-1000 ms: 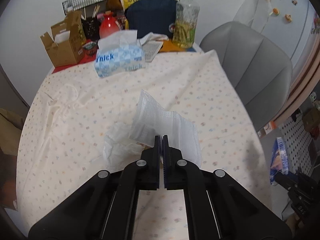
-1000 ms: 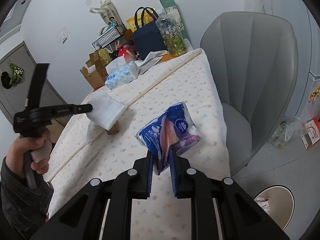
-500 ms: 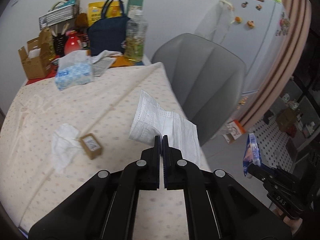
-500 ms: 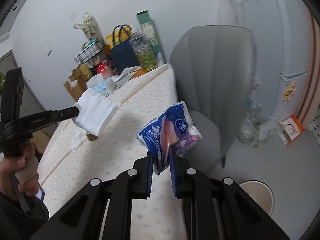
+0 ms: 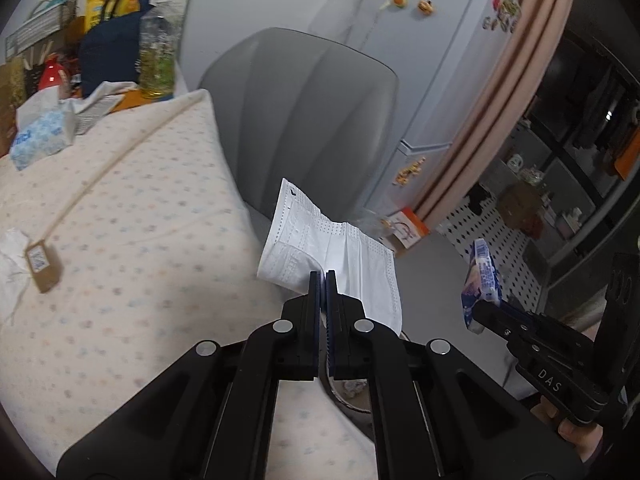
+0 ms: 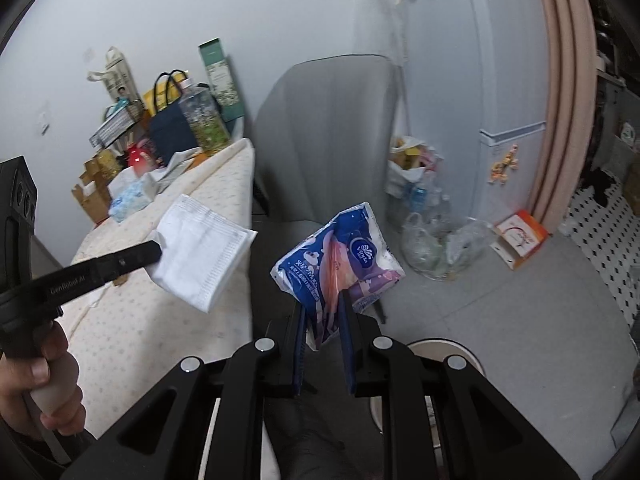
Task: Collect trash
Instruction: 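Carry both items to the bin while the right gripper drops the wrapper in, then open the left gripper over the bin to drop the white paper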
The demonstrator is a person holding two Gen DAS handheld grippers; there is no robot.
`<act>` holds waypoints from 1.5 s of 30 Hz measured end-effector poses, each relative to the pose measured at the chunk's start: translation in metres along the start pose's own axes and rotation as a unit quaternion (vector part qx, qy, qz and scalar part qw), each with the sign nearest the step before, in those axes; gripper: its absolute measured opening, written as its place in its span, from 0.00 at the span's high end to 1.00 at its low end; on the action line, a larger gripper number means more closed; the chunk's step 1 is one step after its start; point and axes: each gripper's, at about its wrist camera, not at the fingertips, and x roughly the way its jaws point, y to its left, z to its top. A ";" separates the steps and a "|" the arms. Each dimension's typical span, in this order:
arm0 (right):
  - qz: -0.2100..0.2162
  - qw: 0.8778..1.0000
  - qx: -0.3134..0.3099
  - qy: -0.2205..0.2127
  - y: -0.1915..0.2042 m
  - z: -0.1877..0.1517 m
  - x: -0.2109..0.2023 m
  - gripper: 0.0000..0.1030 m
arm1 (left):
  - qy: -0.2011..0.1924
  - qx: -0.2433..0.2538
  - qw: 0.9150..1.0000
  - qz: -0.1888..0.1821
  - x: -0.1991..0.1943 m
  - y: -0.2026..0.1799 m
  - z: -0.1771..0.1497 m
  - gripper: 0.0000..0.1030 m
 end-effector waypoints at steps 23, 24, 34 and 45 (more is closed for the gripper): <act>-0.053 0.990 0.092 0.089 -0.137 -0.062 0.072 0.84 | 0.098 0.038 0.994 -0.008 0.116 -0.085 -0.044 0.97; -0.054 0.990 0.093 0.092 -0.140 -0.064 0.076 0.84 | 0.102 0.042 0.994 -0.006 0.121 -0.088 -0.045 0.97; -0.045 0.983 0.125 0.129 -0.174 -0.091 0.116 0.76 | 0.134 0.049 0.990 0.008 0.150 -0.097 -0.053 0.97; -0.055 0.982 0.140 0.118 -0.192 -0.091 0.102 0.49 | 0.157 0.057 0.986 0.020 0.170 -0.107 -0.065 0.97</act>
